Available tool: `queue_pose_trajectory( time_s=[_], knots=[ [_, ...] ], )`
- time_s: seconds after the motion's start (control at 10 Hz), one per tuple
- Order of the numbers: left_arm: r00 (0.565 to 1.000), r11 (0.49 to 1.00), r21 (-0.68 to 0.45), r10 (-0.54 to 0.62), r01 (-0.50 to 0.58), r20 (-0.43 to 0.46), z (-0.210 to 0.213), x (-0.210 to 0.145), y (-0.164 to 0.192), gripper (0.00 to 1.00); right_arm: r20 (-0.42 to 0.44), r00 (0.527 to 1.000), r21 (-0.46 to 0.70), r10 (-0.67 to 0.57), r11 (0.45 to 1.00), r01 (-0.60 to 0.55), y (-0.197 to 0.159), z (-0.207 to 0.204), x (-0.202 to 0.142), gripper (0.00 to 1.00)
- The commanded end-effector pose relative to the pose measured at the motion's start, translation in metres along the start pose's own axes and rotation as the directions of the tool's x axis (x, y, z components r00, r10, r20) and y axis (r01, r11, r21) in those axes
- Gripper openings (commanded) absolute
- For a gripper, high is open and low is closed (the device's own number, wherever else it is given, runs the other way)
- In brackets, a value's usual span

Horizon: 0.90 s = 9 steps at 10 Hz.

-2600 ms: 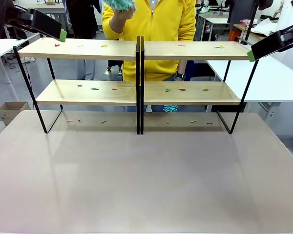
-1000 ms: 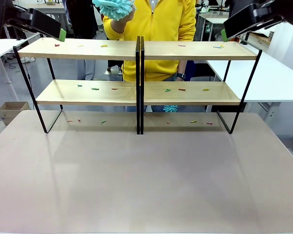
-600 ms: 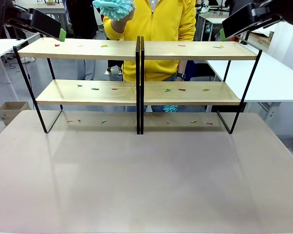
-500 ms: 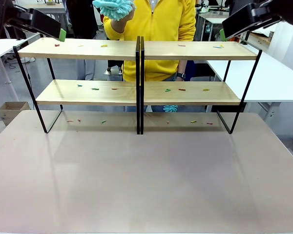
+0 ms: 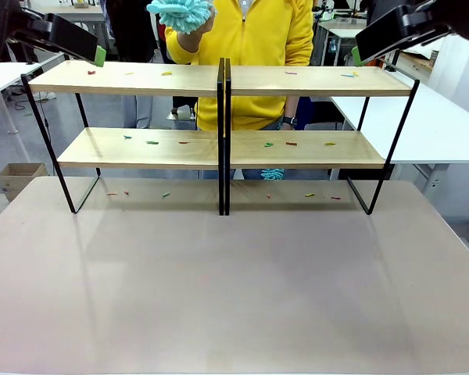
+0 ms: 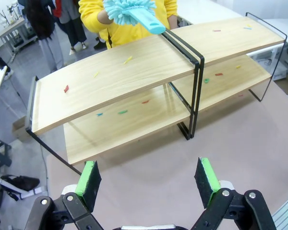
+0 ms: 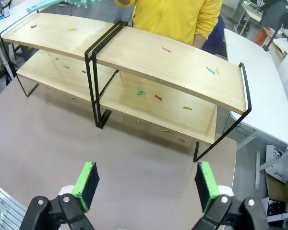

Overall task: Clean the shelves.
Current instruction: Pick up the Duster when the human hands it over.

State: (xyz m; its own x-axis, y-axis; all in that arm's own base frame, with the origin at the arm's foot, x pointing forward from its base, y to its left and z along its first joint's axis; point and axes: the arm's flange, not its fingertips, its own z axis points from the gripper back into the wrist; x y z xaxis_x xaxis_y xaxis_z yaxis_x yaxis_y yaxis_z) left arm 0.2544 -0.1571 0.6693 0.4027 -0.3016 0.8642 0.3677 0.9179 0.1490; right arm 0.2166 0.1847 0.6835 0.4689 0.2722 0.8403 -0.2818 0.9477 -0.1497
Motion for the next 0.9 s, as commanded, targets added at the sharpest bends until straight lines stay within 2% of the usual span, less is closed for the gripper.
queue_pose_trajectory(
  time_s=[0.0, 0.4, 0.5, 0.6, 0.7, 0.8],
  knots=[
    [1.000, 1.000, -0.002, -0.002, 0.002, 0.000, 0.000, 0.000, 0.000, 1.00, 0.002, 1.000, 0.001, -0.004, 1.000, 0.004, 0.000, 0.001, 0.000, 1.00],
    [1.000, 1.000, 0.000, 0.000, 0.000, 0.000, 0.000, 0.000, 0.000, 1.00, 0.002, 1.000, 0.001, -0.004, 1.000, 0.004, 0.000, 0.001, 0.000, 1.00],
    [0.996, 0.968, -0.253, -0.027, 0.005, -0.085, -0.017, 0.012, 0.014, 1.00, 0.002, 1.000, 0.001, -0.004, 1.000, 0.004, 0.000, 0.001, 0.000, 1.00],
    [0.978, 0.891, -0.434, 0.051, -0.137, -0.203, -0.045, 0.027, 0.039, 1.00, 0.002, 1.000, 0.001, -0.004, 1.000, 0.004, 0.000, 0.001, 0.000, 1.00],
    [0.936, 0.712, -0.637, 0.087, -0.297, -0.340, -0.077, 0.038, 0.068, 1.00, 0.002, 1.000, 0.001, -0.004, 1.000, 0.004, 0.000, 0.001, 0.000, 1.00],
    [0.867, 0.584, -0.659, 0.176, -0.473, -0.466, -0.105, 0.038, 0.086, 1.00, 0.002, 1.000, 0.001, -0.004, 1.000, 0.004, 0.000, 0.001, 0.000, 1.00]
  ],
)
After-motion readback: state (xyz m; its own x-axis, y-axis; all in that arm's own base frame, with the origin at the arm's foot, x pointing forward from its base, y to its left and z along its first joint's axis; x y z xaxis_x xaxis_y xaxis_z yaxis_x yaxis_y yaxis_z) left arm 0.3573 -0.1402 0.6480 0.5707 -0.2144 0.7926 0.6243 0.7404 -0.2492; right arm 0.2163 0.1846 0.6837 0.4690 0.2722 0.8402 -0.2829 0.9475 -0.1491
